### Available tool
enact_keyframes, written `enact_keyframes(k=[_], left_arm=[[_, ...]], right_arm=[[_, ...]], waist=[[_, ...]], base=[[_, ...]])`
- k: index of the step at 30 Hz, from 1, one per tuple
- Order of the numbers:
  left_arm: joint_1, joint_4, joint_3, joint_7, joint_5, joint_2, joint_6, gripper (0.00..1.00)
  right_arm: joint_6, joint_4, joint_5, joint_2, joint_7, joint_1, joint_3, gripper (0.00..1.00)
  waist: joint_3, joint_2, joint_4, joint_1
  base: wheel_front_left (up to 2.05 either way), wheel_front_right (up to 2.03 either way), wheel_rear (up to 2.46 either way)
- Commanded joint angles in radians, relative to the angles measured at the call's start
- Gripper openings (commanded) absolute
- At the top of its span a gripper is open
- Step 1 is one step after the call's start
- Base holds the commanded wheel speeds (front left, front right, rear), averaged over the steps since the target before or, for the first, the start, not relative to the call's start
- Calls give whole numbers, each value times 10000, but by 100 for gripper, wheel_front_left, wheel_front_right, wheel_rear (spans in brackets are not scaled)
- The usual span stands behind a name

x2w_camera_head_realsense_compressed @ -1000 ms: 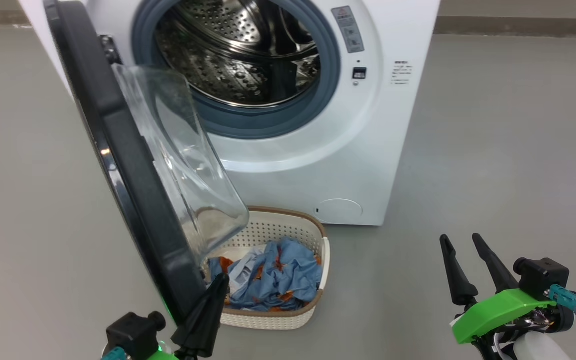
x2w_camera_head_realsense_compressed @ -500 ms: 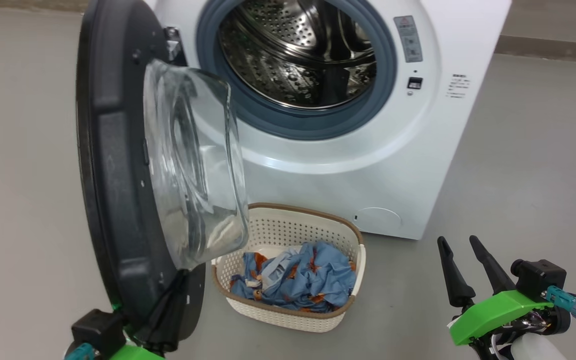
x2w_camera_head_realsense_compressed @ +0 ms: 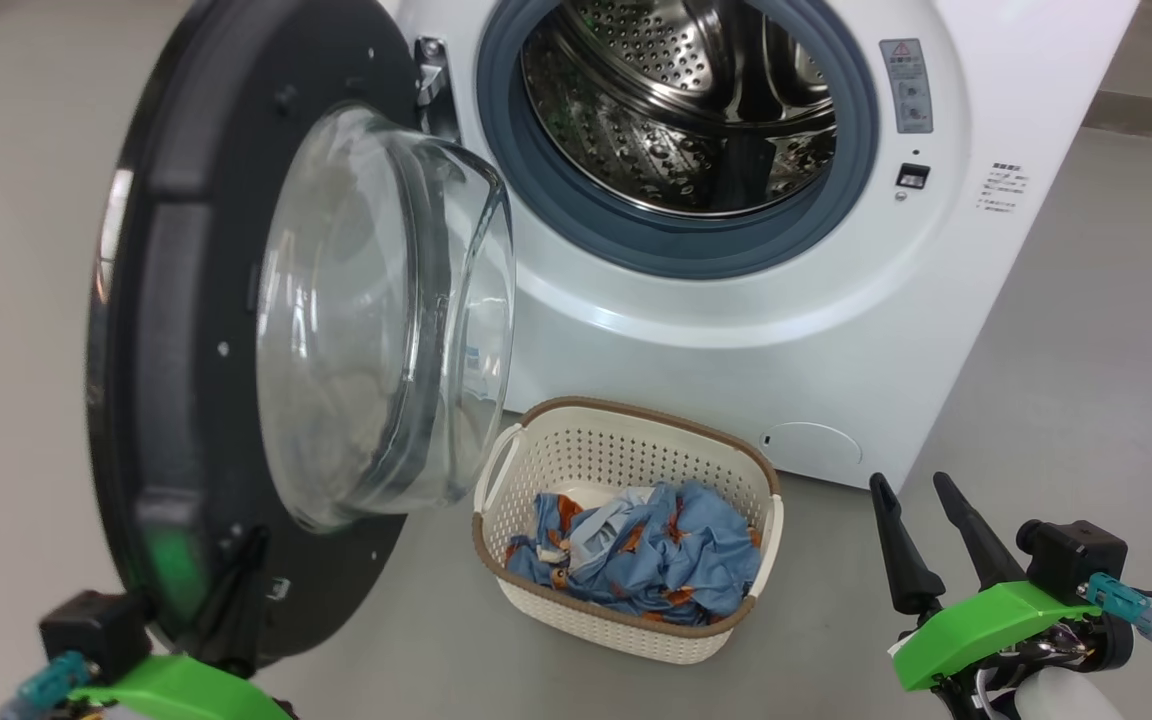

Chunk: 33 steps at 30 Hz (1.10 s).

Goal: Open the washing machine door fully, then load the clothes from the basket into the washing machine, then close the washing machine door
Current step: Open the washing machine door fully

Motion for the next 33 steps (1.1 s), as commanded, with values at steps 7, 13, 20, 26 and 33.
enact_keyframes(k=[7,13,20,26,33], left_arm=[[-1299,923,1061,195,-352,871,125,0],[-1936,1831,1400,97,-573,1134,-39,0],[-3231,3501,1533,8,-611,1572,-431,0],[-4385,5069,1396,-80,-449,1928,-833,0],[-5527,6759,1146,-201,-242,2242,-1284,0]], right_arm=[[56,-203,-11,128,-124,-296,37,100],[56,-215,-84,213,-124,-416,-62,100],[56,-209,-227,305,-124,-628,-232,100],[56,-118,-297,360,-124,-891,-261,100],[56,-4,-357,402,-124,-1158,-223,100]], waist=[[301,0,359,0],[522,0,556,0],[830,0,838,0],[1099,0,948,0],[1395,0,910,0]], base=[[0,0,0],[0,0,0],[0,0,0],[0,0,0],[0,0,0]])
